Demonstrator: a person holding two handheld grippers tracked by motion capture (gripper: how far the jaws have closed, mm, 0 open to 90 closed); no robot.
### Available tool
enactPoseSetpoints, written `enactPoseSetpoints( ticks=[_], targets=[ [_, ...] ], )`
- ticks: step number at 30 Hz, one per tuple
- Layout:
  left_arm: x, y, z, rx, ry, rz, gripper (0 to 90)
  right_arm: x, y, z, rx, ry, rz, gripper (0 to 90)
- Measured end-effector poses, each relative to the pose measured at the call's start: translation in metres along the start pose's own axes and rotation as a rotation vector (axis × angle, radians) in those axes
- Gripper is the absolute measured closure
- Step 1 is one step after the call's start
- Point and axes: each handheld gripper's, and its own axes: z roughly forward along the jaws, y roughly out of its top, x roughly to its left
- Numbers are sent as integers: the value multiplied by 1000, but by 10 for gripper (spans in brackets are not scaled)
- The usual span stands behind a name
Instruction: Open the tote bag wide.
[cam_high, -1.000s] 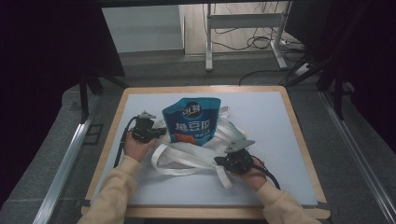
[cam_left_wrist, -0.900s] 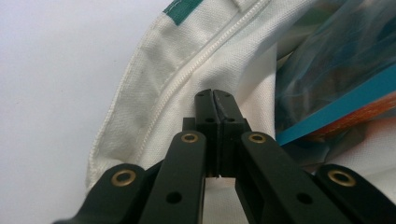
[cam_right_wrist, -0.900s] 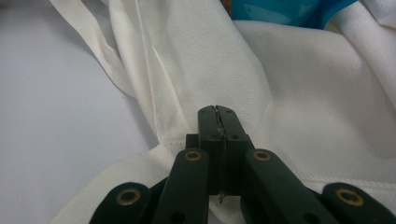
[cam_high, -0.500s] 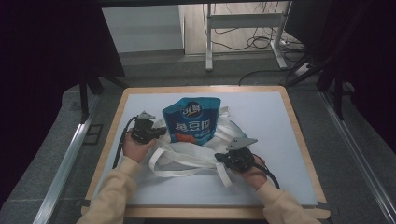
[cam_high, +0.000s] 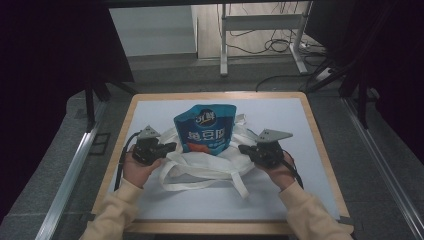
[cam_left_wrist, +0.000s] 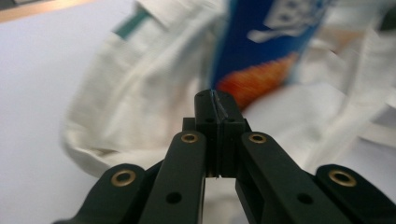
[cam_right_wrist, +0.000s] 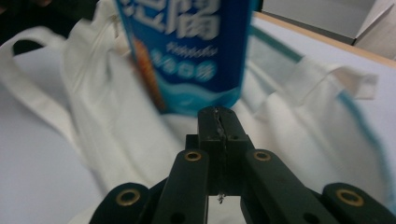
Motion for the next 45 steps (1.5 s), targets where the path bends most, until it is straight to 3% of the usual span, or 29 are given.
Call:
enactPoseSetpoints(
  ticks=[3, 9, 15, 21, 28, 37, 44, 45],
  targets=[
    [-8, -5, 3, 27, -18, 22, 900, -11, 11, 10, 40, -18, -2, 889],
    [-9, -16, 9, 62, -45, 5, 900, -25, 25, 33, 109, -45, 4, 889],
    [-14, -26, 13, 97, -52, 26, 900, -35, 26, 48, 179, -118, -4, 889],
    [-17, -35, 18, 128, -52, 36, 900, -56, 16, 59, 210, -148, 64, 889],
    [-20, -39, 24, 148, -55, 44, 900, -68, 11, 61, 195, -166, 130, 889],
    [-19, -40, 24, 141, -56, 39, 900, -72, 8, 66, 193, -172, 146, 889],
    [-18, -35, 18, 78, -39, 46, 900, -66, 12, 51, 115, -150, 140, 889],
    [-18, -34, 16, 65, -40, 41, 898, -63, 14, 44, 79, -143, 134, 889]
  ],
)
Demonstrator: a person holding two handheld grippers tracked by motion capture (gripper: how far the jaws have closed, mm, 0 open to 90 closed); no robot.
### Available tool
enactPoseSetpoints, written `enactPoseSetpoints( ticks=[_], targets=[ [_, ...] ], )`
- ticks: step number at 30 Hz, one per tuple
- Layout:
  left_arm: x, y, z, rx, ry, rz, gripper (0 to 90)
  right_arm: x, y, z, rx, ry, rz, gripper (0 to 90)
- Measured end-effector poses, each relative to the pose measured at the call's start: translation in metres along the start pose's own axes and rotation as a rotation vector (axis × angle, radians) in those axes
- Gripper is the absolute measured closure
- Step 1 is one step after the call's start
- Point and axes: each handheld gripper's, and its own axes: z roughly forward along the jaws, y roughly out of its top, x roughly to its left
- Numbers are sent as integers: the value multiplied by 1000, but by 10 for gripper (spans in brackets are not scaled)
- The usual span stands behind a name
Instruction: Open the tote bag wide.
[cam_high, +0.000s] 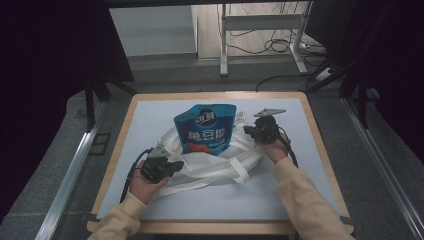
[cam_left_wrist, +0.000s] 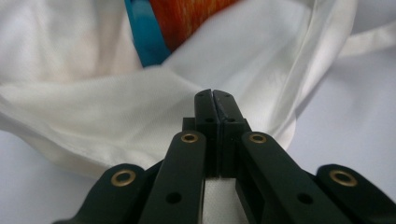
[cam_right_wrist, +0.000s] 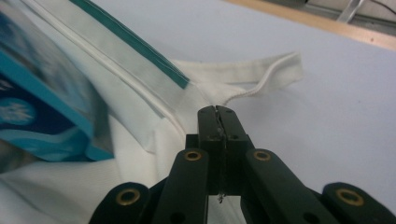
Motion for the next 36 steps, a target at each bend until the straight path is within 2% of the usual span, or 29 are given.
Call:
enactPoseSetpoints(
  ticks=[1, 8, 12, 18, 21, 24, 26, 30, 35, 36],
  targets=[
    [1, 1, -2, -10, 1, 1, 898, 0, 0, 0, 0, 0, 0, 889],
    [0, 10, -22, -92, 16, 9, 898, 9, -4, -28, -83, 35, -25, 889],
    [4, 7, -31, -113, 27, -4, 888, 12, -9, -48, -129, 39, -49, 888],
    [15, -2, -47, -146, 54, -38, 884, 12, -30, -76, -160, 44, -60, 887],
    [20, -10, -50, -141, 78, -54, 878, 9, -43, -89, -172, 38, -65, 877],
    [24, -18, -49, -132, 85, -71, 855, 5, -57, -98, -168, 30, -65, 822],
    [28, -23, -47, -121, 90, -80, 805, 2, -66, -103, -159, 25, -66, 766],
    [33, -33, -44, -100, 128, -103, 647, -3, -83, -105, -139, 0, -54, 571],
    [39, -42, -40, -67, 139, -137, 448, -8, -105, -96, -75, -4, -22, 483],
    [40, -44, -39, -61, 142, -143, 448, -8, -105, -96, -75, -4, -22, 483]
  ],
)
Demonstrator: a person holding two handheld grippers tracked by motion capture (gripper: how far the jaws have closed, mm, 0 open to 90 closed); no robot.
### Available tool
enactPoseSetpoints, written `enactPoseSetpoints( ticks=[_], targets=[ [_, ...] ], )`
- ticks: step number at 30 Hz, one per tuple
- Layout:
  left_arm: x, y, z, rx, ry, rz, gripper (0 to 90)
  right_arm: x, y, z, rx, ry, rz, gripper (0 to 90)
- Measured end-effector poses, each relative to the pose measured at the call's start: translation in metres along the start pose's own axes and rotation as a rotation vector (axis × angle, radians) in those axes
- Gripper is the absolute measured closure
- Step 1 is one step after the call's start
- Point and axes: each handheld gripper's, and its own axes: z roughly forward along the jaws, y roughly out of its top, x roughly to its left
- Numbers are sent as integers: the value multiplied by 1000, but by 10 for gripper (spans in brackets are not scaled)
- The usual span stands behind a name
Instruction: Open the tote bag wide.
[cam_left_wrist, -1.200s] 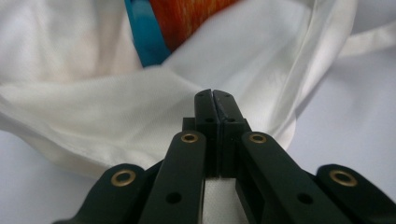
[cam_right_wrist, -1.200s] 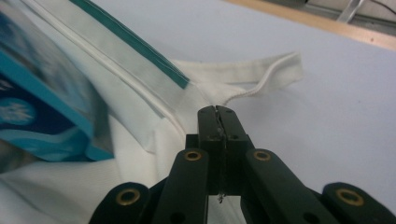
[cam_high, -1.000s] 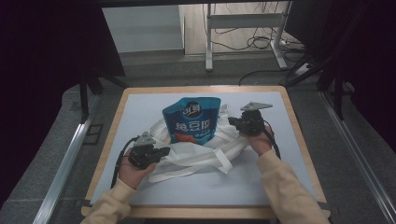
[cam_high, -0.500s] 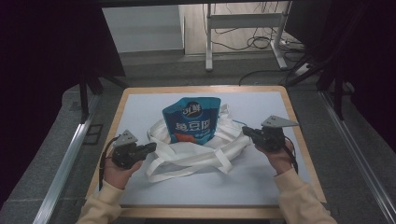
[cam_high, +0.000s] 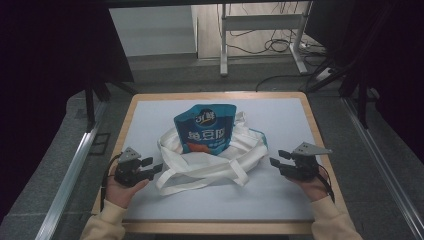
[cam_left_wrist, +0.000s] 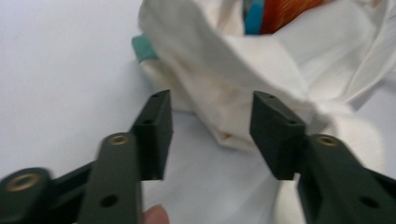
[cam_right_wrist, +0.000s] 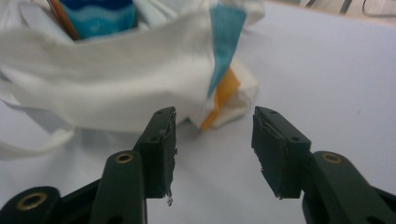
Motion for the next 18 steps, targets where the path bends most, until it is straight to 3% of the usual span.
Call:
enactPoseSetpoints(
  ticks=[4, 18],
  targets=[
    [5, -4, 5, 15, 10, -18, 395, -1, -7, 7, 39, -3, 3, 470],
    [6, -5, 10, 24, 31, 1, 351, -1, -11, 9, 44, -22, 10, 434]
  ],
)
